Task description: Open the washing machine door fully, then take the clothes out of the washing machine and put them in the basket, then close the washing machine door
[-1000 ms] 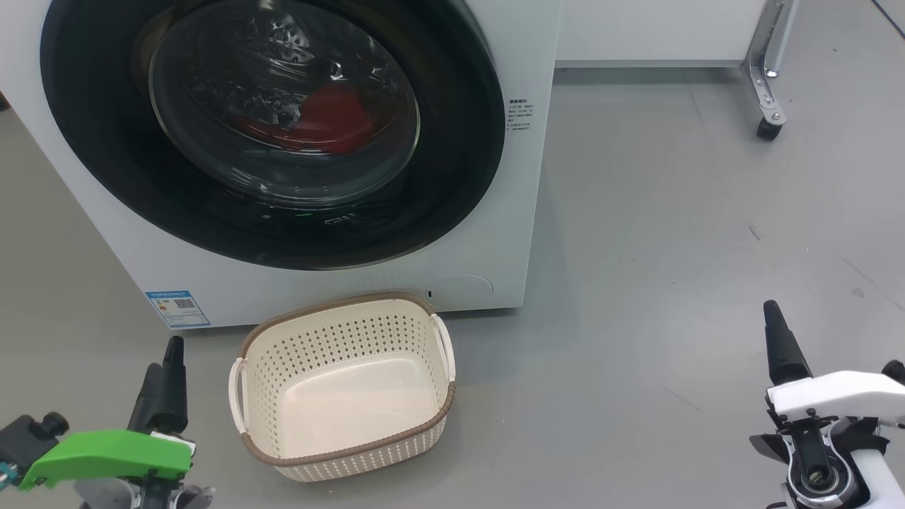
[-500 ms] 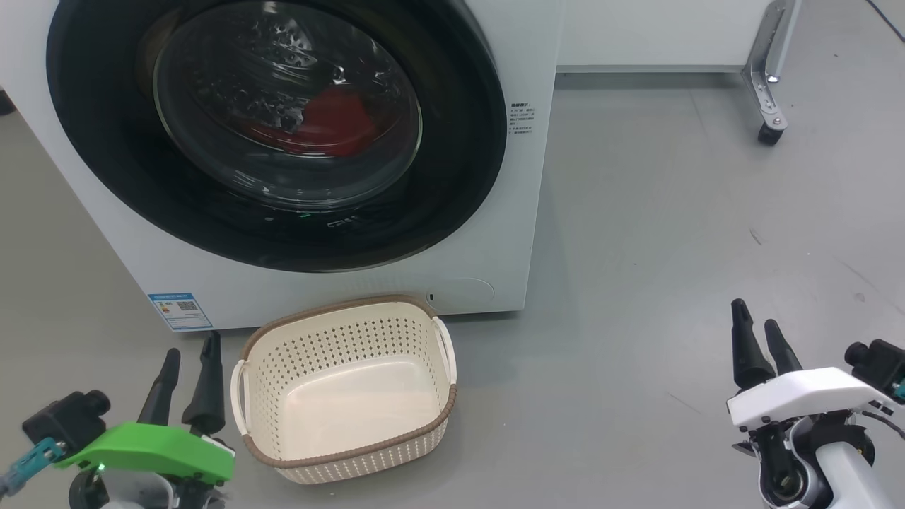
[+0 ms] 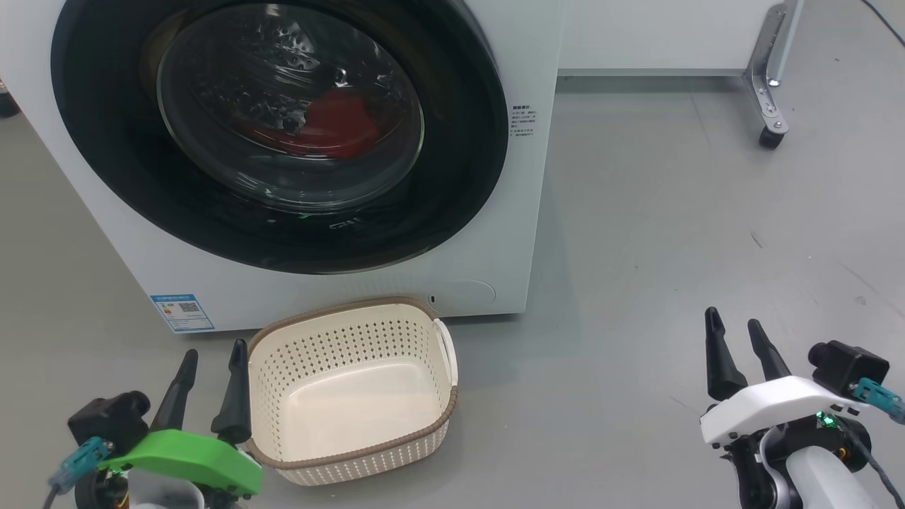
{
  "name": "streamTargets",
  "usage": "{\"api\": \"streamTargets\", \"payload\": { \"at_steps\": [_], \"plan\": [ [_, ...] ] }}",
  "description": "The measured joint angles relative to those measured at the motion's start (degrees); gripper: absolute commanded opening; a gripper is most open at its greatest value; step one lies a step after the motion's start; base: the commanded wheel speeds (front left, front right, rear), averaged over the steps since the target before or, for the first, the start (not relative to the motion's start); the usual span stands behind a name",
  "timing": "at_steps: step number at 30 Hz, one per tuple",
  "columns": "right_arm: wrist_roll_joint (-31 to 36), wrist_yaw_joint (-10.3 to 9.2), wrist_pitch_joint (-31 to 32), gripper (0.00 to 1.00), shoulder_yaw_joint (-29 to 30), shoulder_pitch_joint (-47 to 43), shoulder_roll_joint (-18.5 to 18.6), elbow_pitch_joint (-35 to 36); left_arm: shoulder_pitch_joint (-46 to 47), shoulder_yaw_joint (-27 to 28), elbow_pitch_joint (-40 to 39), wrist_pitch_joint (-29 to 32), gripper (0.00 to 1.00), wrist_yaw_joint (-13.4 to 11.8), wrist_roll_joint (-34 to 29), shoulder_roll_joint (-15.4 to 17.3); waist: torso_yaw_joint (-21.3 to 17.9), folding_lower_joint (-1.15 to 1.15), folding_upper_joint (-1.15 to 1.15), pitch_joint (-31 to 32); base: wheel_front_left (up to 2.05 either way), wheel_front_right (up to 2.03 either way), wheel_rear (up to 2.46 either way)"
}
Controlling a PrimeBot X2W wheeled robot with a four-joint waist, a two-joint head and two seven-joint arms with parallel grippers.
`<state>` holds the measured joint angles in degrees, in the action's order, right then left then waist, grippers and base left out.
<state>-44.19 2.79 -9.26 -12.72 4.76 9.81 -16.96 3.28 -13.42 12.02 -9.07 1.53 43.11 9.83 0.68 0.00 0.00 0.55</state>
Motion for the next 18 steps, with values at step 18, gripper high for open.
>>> {"api": "streamTargets", "payload": {
  "at_steps": [18],
  "plan": [
    [14.2, -1.36, -2.7, 1.00, -2.6, 0.0, -0.8, -1.1, 0.0, -2.3, 2.2, -2.9, 1.00, -2.5, -12.6, -0.4, 0.3, 0.00, 0.00, 0.1, 0.00, 0.00, 0.00]
  ]
}}
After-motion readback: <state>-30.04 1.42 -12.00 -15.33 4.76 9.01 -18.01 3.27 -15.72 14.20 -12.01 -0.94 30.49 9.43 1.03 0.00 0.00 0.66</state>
